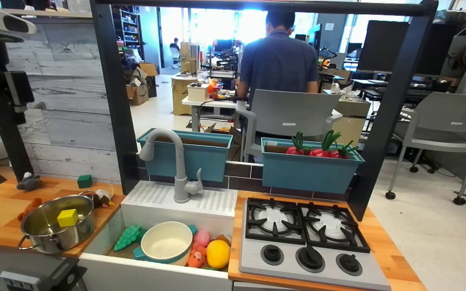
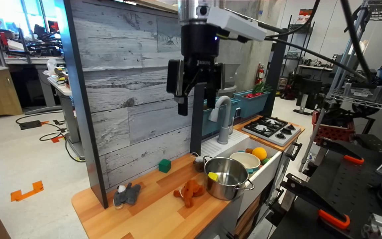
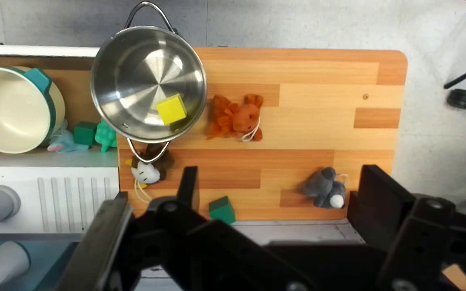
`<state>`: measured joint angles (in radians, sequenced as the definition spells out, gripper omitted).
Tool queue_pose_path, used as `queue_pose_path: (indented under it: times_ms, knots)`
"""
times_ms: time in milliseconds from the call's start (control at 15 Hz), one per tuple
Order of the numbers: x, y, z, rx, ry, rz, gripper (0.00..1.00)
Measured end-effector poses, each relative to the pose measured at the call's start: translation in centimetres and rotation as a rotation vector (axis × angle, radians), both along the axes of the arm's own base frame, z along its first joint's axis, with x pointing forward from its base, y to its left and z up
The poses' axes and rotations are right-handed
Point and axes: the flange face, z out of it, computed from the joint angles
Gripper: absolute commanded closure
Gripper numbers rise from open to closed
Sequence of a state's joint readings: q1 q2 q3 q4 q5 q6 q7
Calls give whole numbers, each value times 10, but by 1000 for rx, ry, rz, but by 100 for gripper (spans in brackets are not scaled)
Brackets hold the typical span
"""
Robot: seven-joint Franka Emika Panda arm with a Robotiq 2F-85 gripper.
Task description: Move the brown plushy to the left
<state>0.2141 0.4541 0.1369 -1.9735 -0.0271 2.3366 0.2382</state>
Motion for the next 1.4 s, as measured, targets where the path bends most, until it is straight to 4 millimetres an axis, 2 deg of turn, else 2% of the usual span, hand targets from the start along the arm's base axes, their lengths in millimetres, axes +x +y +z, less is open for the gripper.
queue_pose_path:
  times_ms: [333, 867, 1067, 1400]
  knots:
    - [16, 18, -31, -38, 14, 47, 0]
    - [20, 20, -117, -137, 10, 92, 0]
    - [18, 20, -134, -152, 25, 99, 0]
    - [20, 18, -148, -160, 36, 98, 0]
